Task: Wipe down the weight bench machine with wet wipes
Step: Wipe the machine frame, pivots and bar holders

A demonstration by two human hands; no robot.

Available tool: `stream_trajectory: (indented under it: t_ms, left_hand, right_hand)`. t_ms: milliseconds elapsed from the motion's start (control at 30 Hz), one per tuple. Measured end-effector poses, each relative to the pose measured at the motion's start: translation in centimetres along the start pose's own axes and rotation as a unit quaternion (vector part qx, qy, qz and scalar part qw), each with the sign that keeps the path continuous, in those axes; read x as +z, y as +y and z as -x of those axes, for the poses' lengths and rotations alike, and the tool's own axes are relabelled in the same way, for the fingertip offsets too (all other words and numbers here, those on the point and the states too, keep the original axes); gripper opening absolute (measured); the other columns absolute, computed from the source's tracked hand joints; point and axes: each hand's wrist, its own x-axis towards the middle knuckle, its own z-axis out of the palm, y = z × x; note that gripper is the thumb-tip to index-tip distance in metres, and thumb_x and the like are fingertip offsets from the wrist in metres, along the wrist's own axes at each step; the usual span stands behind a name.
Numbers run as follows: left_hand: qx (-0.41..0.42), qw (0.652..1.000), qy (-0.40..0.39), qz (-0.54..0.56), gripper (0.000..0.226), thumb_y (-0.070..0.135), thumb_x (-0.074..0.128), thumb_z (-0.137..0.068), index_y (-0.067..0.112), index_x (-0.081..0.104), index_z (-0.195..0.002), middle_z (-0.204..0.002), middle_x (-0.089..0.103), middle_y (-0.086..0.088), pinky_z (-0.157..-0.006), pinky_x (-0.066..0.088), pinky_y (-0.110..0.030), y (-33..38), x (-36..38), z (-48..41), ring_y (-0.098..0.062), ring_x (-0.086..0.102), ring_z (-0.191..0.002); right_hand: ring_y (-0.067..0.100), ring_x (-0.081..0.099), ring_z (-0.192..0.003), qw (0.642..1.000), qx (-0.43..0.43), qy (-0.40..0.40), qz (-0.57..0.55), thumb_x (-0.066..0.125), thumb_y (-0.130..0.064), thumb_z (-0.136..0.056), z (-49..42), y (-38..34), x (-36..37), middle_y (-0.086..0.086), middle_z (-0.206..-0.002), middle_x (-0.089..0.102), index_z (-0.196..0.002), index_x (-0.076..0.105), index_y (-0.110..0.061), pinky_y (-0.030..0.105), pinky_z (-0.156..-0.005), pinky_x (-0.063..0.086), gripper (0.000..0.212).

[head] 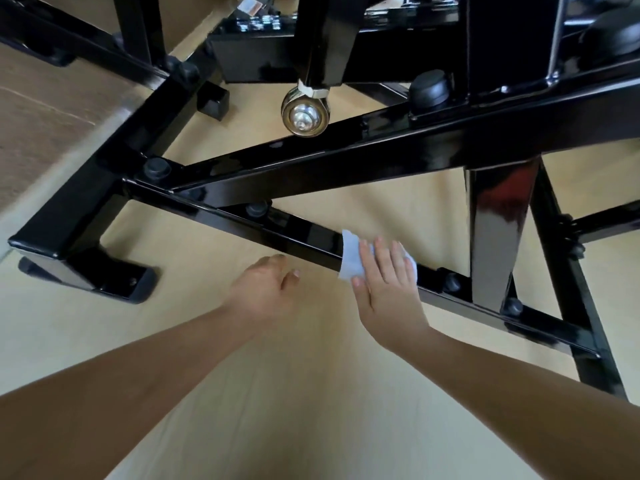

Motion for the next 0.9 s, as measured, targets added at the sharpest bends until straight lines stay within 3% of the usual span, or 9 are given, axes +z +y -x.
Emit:
stream_trajectory:
  t_ms: [67,133,200,267,333,500,600,733,900]
  left_hand:
    - [0.036,0.998,-0.030,-0.051,0.050,0.045,0.042,-0.103,0.020,0.050,-0.146,-0.147,0.051,-0.006,-0.105,0.044,-0.035,-0.7,0.7,0.1,-0.029,0.050,-0.134]
    - [0.032,0.982,-0.089,-0.161,0.060,0.049,0.038,-0.104,0.022,0.036,-0.157,-0.167,0.026,-0.006,-0.122,0.028,-0.038,-2.4,1.1,0.5,-0.029,0.026,-0.153]
    - [0.034,0.950,-0.157,-0.267,0.065,0.051,0.033,-0.105,0.027,0.017,-0.163,-0.173,-0.005,-0.005,-0.128,0.008,-0.047,-4.6,1.0,1.3,-0.032,-0.003,-0.159]
    - [0.056,0.934,-0.168,-0.311,0.067,0.049,0.031,-0.105,0.032,0.005,-0.164,-0.171,-0.019,-0.005,-0.128,0.002,-0.051,-6.5,0.9,2.0,-0.032,-0.015,-0.158]
    - [0.066,0.933,-0.153,-0.320,0.068,0.051,0.031,-0.105,0.034,0.001,-0.163,-0.171,-0.021,-0.003,-0.128,0.002,-0.050,-7.3,0.9,2.4,-0.030,-0.016,-0.158]
    - [0.065,0.937,-0.121,-0.320,0.069,0.059,0.032,-0.103,0.035,0.006,-0.163,-0.172,-0.013,-0.002,-0.128,0.003,-0.048,-6.9,1.3,2.3,-0.029,-0.010,-0.158]
    - [0.066,0.935,-0.129,-0.324,0.070,0.060,0.030,-0.103,0.036,0.004,-0.163,-0.172,-0.016,-0.002,-0.128,0.001,-0.049,-7.2,1.3,2.3,-0.029,-0.012,-0.158]
    - [0.067,0.935,-0.143,-0.317,0.071,0.062,0.029,-0.103,0.036,0.001,-0.163,-0.171,-0.021,-0.002,-0.128,-0.002,-0.049,-6.9,1.2,2.2,-0.029,-0.017,-0.157]
    - [0.074,0.932,-0.145,-0.325,0.072,0.062,0.027,-0.104,0.037,-0.006,-0.163,-0.169,-0.027,0.000,-0.128,-0.005,-0.046,-7.8,1.2,2.5,-0.025,-0.024,-0.156]
  right_hand:
    - [0.036,0.018,-0.157,0.997,-0.076,-0.005,-0.003,0.024,-0.043,-0.108,0.2,-0.5,0.2,0.010,-0.169,0.025,-0.163,0.026,-0.017,0.055,-0.126,0.017,0.061]
    - [0.034,0.016,-0.158,0.996,-0.090,0.005,0.005,0.023,-0.044,-0.108,0.3,-0.2,0.4,0.010,-0.170,0.024,-0.164,0.025,-0.019,0.053,-0.127,0.015,0.062]
    - [0.039,0.023,-0.154,0.999,-0.025,0.027,0.011,0.021,-0.046,-0.107,0.0,0.8,0.6,0.017,-0.166,0.030,-0.162,0.030,-0.016,0.057,-0.124,0.021,0.064]
    - [0.043,0.026,-0.151,0.996,0.080,0.032,-0.005,0.019,-0.049,-0.105,-0.2,1.7,0.7,0.023,-0.163,0.033,-0.161,0.032,-0.015,0.060,-0.122,0.021,0.067]
    - [0.045,0.025,-0.151,0.993,0.108,0.041,-0.009,0.018,-0.050,-0.105,-0.3,0.9,0.7,0.024,-0.163,0.031,-0.161,0.032,-0.014,0.061,-0.122,0.019,0.068]
    - [0.038,0.016,-0.157,0.997,-0.075,0.023,0.018,0.024,-0.043,-0.108,0.6,0.5,1.3,0.015,-0.169,0.024,-0.163,0.027,-0.016,0.053,-0.127,0.013,0.062]
    - [0.033,0.015,-0.158,0.997,0.077,0.015,-0.002,0.009,-0.052,-0.106,0.9,4.1,0.9,0.018,-0.169,0.023,-0.163,0.023,-0.010,0.052,-0.128,0.014,0.072]
    - [0.038,0.010,-0.157,0.992,0.117,0.041,-0.001,0.011,-0.055,-0.105,1.4,0.7,1.7,0.019,-0.170,0.016,-0.164,0.017,-0.010,0.055,-0.127,0.007,0.074]
    - [0.032,-0.002,-0.160,0.995,-0.101,0.015,0.000,0.021,-0.050,-0.107,0.3,-5.7,2.3,0.010,-0.174,0.002,-0.166,0.016,-0.026,0.050,-0.128,-0.005,0.063]
